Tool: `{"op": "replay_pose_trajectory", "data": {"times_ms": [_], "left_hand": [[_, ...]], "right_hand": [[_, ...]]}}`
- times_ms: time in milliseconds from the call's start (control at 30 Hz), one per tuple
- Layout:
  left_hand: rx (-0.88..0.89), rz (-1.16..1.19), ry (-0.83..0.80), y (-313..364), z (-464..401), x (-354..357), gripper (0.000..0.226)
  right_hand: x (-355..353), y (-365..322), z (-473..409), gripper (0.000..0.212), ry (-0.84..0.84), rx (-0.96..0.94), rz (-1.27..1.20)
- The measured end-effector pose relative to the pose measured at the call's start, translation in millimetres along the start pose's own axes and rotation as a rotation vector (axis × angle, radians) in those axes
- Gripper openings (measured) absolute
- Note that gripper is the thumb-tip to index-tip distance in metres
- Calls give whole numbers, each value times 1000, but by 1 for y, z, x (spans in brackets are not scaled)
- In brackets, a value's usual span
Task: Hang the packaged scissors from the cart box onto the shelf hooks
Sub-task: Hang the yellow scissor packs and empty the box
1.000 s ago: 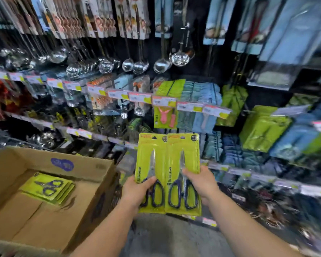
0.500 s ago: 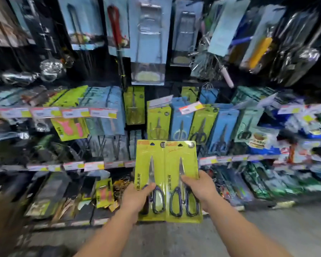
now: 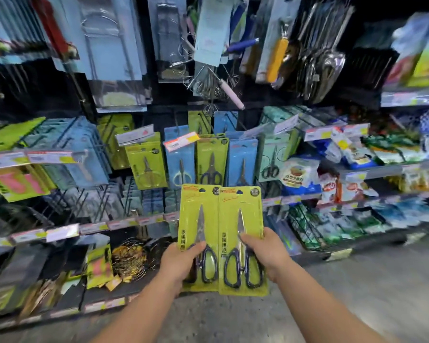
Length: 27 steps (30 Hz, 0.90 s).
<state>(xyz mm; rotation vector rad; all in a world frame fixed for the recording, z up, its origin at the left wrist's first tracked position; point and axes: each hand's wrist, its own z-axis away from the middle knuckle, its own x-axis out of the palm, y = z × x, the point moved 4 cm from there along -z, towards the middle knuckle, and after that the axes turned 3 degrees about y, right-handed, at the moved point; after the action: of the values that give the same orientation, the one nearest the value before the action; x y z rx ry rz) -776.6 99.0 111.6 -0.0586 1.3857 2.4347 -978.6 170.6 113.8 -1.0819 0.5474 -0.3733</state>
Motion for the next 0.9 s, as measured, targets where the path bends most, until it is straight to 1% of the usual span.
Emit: {"op": "replay_pose_trajectory", "data": {"times_ms": [33, 67, 133, 200, 233, 333, 367, 467, 500, 567, 600, 633, 700, 733, 767, 833, 867, 900], "left_hand": [[3, -4, -4, 2, -2, 3, 59], [-9, -1, 2, 3, -4, 5, 54], [-10, 2, 14, 7, -11, 8, 48], [-1, -6, 19, 14, -16, 9, 44], [10, 2, 26, 16, -21, 8, 50], [-12, 17, 49, 17, -43, 4, 84], [-21, 18, 48, 20, -49, 2, 87], [-18, 54, 47, 29, -67, -1, 62], [-16, 61, 44, 34, -71, -2, 62], [5, 74, 51, 41, -85, -6, 74], [9, 72, 60, 44, -92, -7, 82], [8, 78, 64, 46, -99, -8, 90], [12, 84, 78, 48, -114, -9, 99], [9, 89, 85, 46, -121, -9, 100], [3, 102, 95, 45, -127, -9, 102], [6, 121, 111, 42, -135, -8, 110], [9, 131, 112, 41, -137, -8, 114], [16, 144, 107, 40, -137, -8, 116]], "right_hand": [[-1, 2, -4, 20, -2, 10, -7], [-1, 3, -8, 23, -5, 21, -13], [1, 5, -17, 28, -18, 36, -24], [4, 3, -28, 27, -30, 40, -33], [8, 2, -34, 25, -44, 42, -38], [21, -5, -52, 22, -81, 48, -53], [25, -7, -59, 23, -86, 54, -52], [36, -18, -78, 19, -108, 41, -48], [39, -23, -85, 20, -119, 41, -47], [44, -31, -96, 27, -141, 50, -40], [47, -36, -100, 35, -144, 47, -41], [50, -41, -103, 47, -144, 46, -57], [52, -49, -108, 82, -160, 36, -91], [52, -54, -110, 90, -167, 33, -96], [52, -59, -112, 88, -176, 38, -99], [53, -64, -123, 77, -205, 55, -101], [55, -64, -126, 77, -213, 42, -85], [57, -66, -128, 82, -206, 12, -80]]}}
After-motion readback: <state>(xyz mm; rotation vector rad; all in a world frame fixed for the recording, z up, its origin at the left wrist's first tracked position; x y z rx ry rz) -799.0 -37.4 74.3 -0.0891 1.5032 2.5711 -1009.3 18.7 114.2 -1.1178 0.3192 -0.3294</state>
